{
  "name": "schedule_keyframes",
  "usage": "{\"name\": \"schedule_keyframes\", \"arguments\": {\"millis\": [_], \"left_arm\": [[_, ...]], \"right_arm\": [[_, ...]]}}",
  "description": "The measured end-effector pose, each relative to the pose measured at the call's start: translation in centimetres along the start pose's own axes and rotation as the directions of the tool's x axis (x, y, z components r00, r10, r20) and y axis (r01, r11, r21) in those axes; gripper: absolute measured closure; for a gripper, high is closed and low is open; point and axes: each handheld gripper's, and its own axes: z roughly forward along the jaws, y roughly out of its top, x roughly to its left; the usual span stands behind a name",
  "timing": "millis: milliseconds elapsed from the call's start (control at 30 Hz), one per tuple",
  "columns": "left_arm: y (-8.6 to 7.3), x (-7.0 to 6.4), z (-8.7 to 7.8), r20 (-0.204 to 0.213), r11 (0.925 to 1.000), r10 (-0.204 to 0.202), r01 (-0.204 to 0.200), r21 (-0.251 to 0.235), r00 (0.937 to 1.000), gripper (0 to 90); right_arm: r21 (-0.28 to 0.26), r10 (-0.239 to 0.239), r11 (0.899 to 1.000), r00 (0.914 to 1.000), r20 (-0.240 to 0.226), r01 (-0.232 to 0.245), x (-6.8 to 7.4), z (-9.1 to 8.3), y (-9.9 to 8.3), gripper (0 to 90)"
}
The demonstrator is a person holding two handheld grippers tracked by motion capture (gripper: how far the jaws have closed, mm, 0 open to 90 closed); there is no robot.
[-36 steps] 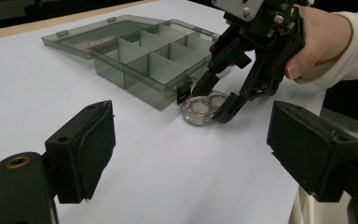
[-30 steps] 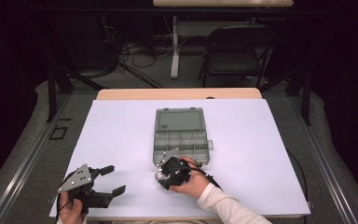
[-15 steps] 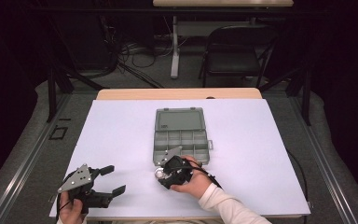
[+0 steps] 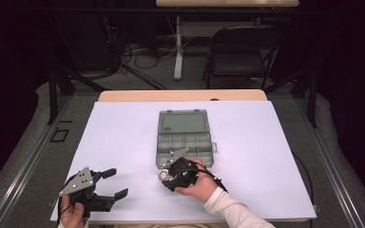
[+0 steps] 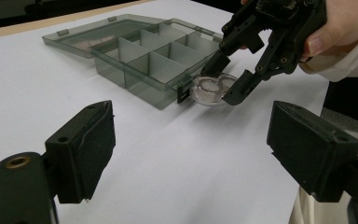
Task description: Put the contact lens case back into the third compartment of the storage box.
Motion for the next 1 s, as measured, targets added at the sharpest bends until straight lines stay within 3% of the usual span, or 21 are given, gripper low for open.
{"name": "schedule_keyframes", "arguments": {"millis": [1000], "left_arm": [[0.1,0.1,0.1,0.022,1.0000,0.003,-0.003,-0.003,0.9998,15.7]], "right_arm": [[-0.115,0.044,0.992,0.9990,-0.002,-0.044,-0.8,-2.5,-0.2,48.7]]}}
